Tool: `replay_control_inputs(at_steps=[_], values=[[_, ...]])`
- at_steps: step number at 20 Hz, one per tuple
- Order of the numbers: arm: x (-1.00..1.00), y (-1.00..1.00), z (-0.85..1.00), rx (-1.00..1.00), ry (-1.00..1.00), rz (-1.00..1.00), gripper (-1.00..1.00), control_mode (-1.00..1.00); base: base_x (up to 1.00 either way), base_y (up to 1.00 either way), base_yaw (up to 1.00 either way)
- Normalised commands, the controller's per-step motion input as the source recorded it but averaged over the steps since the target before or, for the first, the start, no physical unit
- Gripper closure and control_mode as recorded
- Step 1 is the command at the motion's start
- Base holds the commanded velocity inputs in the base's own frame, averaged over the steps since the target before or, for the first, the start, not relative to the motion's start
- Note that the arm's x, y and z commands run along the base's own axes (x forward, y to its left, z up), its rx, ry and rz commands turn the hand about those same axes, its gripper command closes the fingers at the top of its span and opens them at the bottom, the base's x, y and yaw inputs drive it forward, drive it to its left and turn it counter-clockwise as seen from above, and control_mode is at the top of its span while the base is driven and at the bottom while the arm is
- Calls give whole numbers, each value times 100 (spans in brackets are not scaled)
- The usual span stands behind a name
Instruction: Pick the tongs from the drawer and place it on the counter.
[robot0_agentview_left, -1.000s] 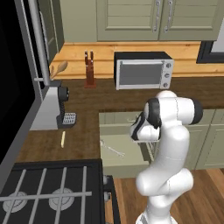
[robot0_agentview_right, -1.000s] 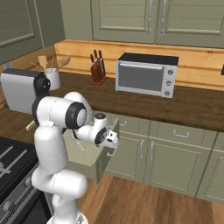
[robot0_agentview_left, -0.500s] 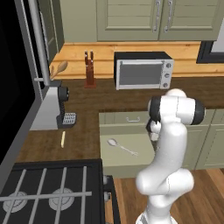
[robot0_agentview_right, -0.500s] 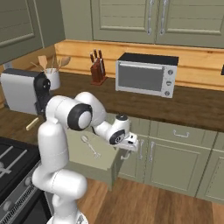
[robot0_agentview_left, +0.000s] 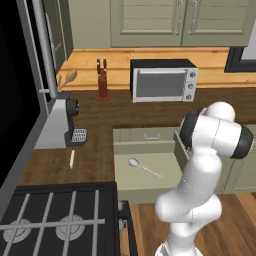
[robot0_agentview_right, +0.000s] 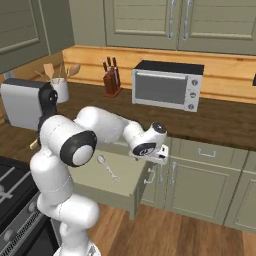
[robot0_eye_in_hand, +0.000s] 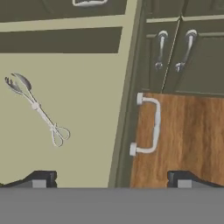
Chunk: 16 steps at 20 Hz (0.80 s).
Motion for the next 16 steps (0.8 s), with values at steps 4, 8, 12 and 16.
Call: replay_control_inputs(at_steps=[4, 8, 12, 16], values=[[-16, 100, 100, -3, 16, 24, -100, -100, 0, 0, 0], [-33, 100, 75, -13, -1, 31, -100, -100, 0, 0, 0], [-14, 96, -22, -26, -21, 31, -100, -100, 0, 0, 0], [-19, 100, -43, -4, -9, 23, -100, -100, 0, 0, 0]])
